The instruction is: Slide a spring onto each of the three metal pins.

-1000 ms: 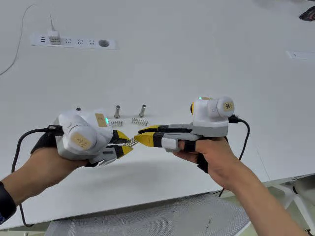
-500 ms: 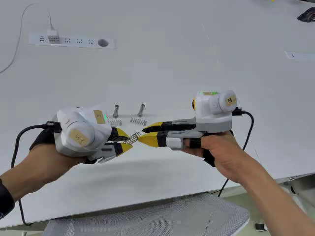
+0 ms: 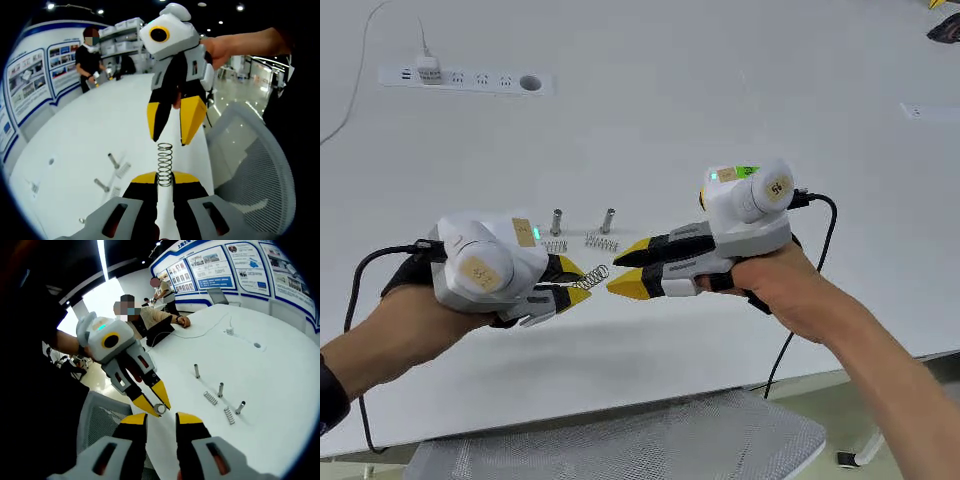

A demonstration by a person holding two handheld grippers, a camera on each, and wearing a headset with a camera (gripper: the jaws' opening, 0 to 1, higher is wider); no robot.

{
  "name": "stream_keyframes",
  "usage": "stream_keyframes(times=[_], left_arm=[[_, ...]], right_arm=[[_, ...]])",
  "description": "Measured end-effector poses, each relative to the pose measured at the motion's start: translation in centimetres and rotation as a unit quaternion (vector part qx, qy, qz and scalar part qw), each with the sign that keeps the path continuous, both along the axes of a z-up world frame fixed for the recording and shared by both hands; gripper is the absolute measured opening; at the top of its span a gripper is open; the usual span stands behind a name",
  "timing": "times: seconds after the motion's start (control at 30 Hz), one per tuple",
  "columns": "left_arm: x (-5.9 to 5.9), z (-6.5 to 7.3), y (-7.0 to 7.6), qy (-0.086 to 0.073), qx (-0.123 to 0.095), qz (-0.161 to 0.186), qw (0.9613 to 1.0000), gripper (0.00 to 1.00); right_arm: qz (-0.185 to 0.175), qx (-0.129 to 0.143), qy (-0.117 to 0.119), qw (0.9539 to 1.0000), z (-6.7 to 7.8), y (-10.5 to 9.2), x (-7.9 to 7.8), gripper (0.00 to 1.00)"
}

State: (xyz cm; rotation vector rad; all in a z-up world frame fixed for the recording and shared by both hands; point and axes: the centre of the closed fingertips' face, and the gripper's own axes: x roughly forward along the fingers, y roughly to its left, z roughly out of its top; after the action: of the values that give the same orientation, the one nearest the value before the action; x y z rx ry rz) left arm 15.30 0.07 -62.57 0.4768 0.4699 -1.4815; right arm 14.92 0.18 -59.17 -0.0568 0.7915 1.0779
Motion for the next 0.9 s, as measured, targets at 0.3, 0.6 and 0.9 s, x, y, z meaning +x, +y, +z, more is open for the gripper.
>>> stream_keyframes(times=[0.3,0.6,0.9], left_arm=[[-0.4,0.2,-0.6,-0.002,-0.001,-0.012,0.9999,0.1],[-0.7,0.5,-1.2,-0.002,-0.008,-0.025,0.9997,0.1],[-1.1,0.7,-1.6,-0.003,-0.016,-0.038,0.9992,0.1]], right_arm=[[0.062,-0.044,-0.013,0.997,-0.5,0.6,-0.5,0.23],[0.097,-0.071,-0.021,0.9925,-1.4,0.3,-0.5,0.21],[0.127,-0.09,-0.028,0.9875,-1.7,0.1,-0.6,0.18]])
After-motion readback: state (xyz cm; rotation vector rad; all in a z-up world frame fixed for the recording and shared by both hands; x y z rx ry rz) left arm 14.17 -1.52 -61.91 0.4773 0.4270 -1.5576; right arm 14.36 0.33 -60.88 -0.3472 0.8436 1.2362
